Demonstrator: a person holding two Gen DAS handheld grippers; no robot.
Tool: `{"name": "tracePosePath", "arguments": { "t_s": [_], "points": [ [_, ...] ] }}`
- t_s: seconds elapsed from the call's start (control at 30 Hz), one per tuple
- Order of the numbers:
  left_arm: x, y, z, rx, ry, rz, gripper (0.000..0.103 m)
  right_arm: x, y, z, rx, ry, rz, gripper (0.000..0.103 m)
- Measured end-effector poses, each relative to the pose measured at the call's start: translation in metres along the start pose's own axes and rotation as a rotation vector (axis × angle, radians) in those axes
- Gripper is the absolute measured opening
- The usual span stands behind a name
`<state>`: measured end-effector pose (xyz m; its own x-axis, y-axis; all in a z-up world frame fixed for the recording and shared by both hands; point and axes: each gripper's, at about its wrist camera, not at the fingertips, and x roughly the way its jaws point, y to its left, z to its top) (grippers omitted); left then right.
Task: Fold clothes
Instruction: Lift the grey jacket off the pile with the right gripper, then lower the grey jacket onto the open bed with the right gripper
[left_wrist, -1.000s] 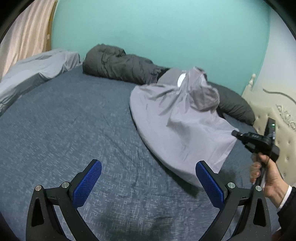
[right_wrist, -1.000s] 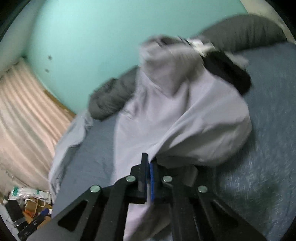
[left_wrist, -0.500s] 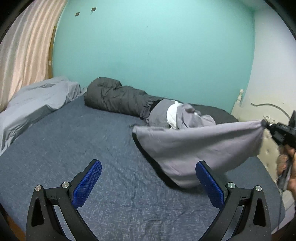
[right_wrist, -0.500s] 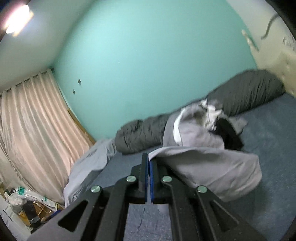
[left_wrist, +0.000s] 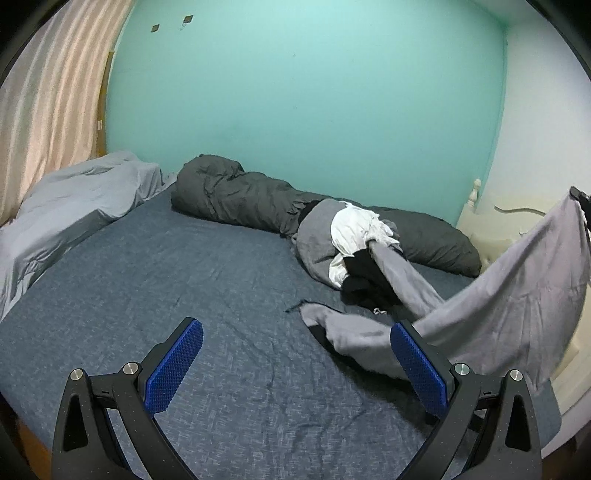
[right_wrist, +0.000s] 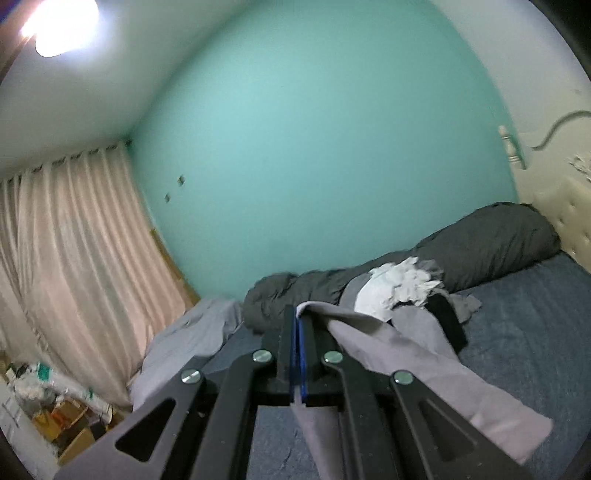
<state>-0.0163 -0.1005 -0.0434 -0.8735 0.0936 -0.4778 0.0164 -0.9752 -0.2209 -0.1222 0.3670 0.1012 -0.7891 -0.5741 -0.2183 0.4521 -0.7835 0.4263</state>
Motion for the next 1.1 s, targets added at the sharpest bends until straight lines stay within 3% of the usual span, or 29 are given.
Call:
{"name": "tracePosePath", "arguments": {
  "t_s": [0.13,0.47,0.63,0.73,0.8,0.87,1.1],
  "points": [
    [-0.002,0.007,-0.001,-0.002,0.004,0.010,0.103,0.045,0.034,-0.024,-0.047,0.120,0.043,0.001],
    [0.029,0.049,-0.023,-0.039,0.087,0.067,0.103,0.214,0.087,-0.210,-0.065,0.508,0.137,0.002],
    [0.054,0.071,-0.041,-0.051,0.144,0.080,0.103,0.257,0.089,-0.294,-0.031,0.680,0.086,0.008],
    [0.065,0.075,-0.049,-0.051,0.166,0.081,0.103,0.255,0.079,-0.312,-0.059,0.703,0.060,0.012],
    [0.072,0.074,-0.053,-0.049,0.178,0.074,0.103,0.243,0.063,-0.307,-0.060,0.693,0.044,0.026],
    [0.078,0.069,-0.058,-0.041,0.194,0.060,0.103,0.226,0.040,-0.296,-0.063,0.671,0.008,0.031],
    [0.101,0.017,-0.081,0.040,0.244,-0.016,0.103,0.159,-0.049,-0.259,-0.053,0.599,-0.149,0.037]
  ]
}}
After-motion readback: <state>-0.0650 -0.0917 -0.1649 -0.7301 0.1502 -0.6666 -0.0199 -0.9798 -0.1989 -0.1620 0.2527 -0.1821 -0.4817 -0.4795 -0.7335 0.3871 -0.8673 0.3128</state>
